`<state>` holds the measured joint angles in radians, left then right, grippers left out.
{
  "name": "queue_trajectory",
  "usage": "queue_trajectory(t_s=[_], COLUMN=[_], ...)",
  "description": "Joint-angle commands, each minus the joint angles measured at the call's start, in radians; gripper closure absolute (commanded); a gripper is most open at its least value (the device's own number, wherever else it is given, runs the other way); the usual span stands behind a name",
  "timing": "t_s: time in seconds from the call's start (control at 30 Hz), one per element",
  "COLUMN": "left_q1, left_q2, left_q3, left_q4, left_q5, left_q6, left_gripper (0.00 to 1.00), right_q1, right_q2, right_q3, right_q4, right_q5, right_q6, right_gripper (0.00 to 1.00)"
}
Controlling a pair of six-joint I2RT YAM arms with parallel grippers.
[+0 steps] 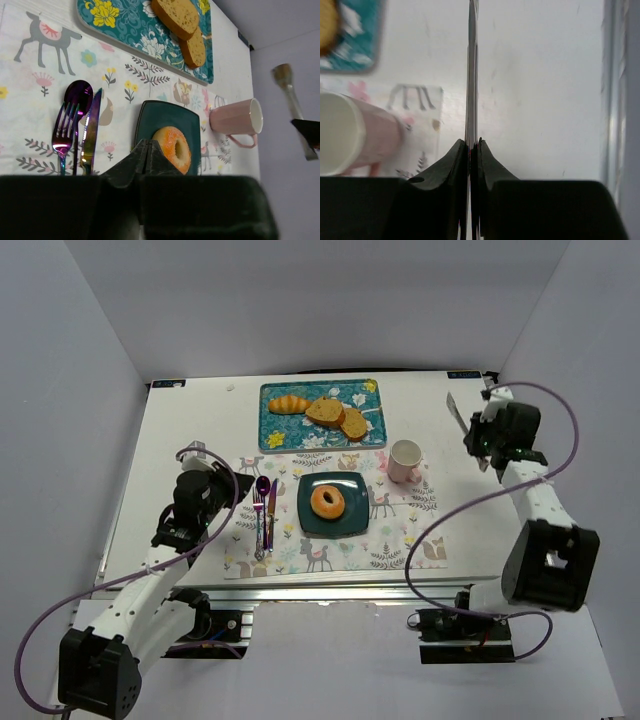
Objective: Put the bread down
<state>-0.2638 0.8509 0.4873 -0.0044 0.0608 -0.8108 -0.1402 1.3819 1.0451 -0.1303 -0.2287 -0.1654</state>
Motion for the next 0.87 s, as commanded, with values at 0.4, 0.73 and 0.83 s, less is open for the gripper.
queue_trajectory(t_s=[0.4,0.73,0.83], left_q1=[0.0,0.0,0.0], left_q2=[-0.027,0.017,0.055], left_q3=[0.053,0.071,0.068], left_q4=[-0.034,-0.016,0.04], left_q5=[-0.026,-0.021,0.013], left_q6=[0.015,0.025,0.022], left_gripper=[0.45,0.37,0.36], right_q1=[-0.067,-0.072,-0.071], right_q2=[0.243,0.129,0.118], right_q3=[-0.218,-0.061,0.024], right_q4=[0.227,0.023,-0.034], right_q5=[0.091,0.141,0.158], right_q6=[-0.057,-0.091,-0.083], right_gripper=[0.33,0.1,0.1])
